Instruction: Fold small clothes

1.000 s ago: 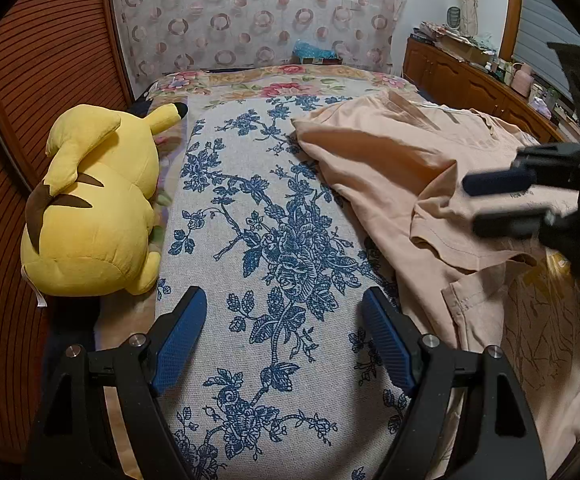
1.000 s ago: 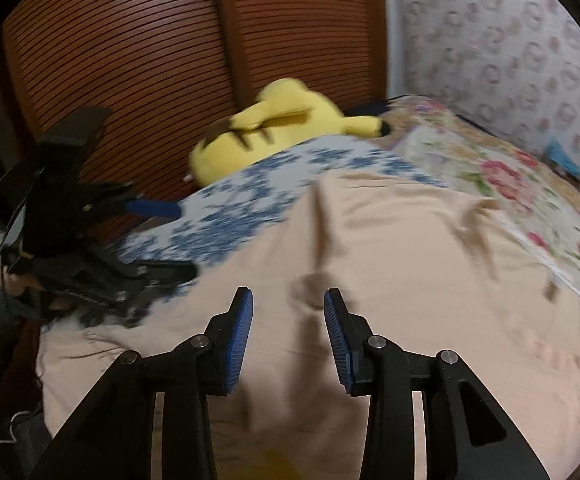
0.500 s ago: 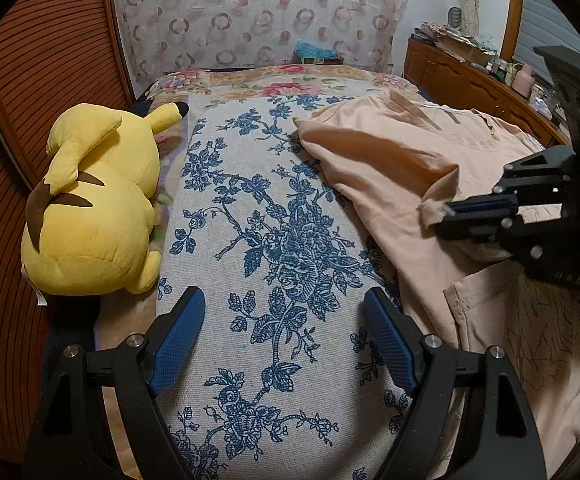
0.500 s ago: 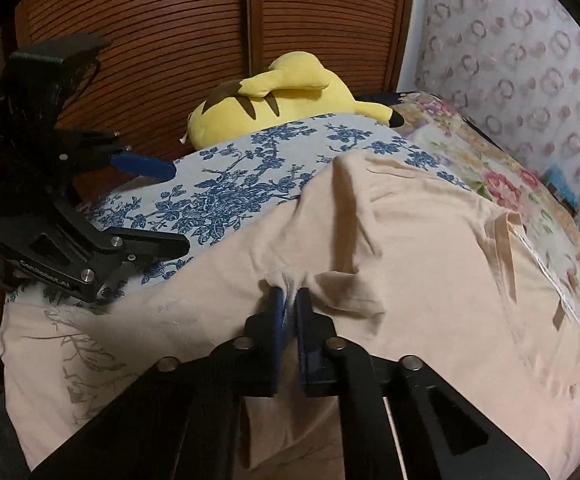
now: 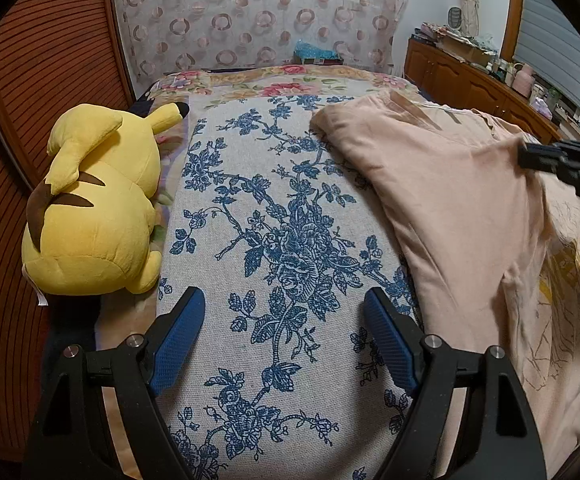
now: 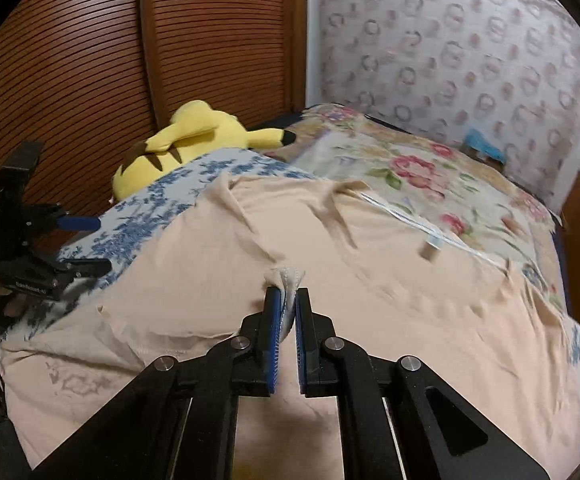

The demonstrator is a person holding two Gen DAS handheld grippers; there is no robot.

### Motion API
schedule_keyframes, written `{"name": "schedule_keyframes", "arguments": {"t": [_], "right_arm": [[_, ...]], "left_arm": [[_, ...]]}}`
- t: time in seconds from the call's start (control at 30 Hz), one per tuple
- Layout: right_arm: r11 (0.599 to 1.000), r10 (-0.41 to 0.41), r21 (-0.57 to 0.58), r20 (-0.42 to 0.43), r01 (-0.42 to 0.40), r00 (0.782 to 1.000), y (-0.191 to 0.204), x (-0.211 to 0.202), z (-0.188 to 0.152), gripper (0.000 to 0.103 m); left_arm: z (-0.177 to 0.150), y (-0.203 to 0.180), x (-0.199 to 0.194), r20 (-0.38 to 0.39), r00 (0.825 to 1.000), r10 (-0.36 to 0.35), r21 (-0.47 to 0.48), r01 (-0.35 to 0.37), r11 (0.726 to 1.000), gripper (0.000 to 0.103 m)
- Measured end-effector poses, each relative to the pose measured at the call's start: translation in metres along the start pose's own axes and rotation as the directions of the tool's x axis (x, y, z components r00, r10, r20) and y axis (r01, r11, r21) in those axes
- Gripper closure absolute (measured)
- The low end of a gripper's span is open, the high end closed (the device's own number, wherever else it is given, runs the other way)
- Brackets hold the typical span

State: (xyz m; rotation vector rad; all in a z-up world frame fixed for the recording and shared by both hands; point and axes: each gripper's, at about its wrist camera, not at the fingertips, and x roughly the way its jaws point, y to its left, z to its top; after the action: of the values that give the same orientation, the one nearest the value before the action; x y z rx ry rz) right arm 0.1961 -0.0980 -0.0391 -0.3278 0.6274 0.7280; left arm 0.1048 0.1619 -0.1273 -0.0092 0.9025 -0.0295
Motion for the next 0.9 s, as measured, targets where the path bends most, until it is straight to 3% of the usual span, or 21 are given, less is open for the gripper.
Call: {"name": "schedule_keyframes", "arguments": {"t": [0.07, 0.2, 0.67, 0.77, 0.9], "right_arm": [[1.0, -0.022, 0.013, -0.042, 0.023, 0.999, -0.002, 0.0, -0.01, 0.072], [0.998, -0.053, 0.035, -0.079, 0.056, 0.995, -0.003, -0.004, -0.026, 0.065], [0.968, -0.188, 0.147, -0.12, 0.205, 0.975, -0.036, -0.091, -0.1, 0.065], [0.961, -0.2, 0.168, -0.129, 0.22, 0.971, -0.038, -0.111, -0.117, 0.065], [0.955, -0.204, 0.186, -0.15, 0.23, 0.967, -0.041, -0.12, -0.13, 0.065]], "left_arm": [[0.0, -0.001, 0.0, 0.0, 1.0, 0.001, -0.001, -0.001, 1.0, 0.021], [-0.001, -0.003, -0.002, -0.001, 1.0, 0.026, -0.021, -0.026, 0.999, 0.02], [-0.005, -0.085, -0.041, 0.098, 0.99, -0.106, 0.078, 0.098, 0.992, 0.021], [-0.007, -0.1, -0.039, 0.081, 0.986, -0.146, 0.105, 0.137, 0.985, 0.029], [-0.006, -0.112, -0.032, 0.054, 0.988, -0.148, 0.123, 0.14, 0.982, 0.039]]}}
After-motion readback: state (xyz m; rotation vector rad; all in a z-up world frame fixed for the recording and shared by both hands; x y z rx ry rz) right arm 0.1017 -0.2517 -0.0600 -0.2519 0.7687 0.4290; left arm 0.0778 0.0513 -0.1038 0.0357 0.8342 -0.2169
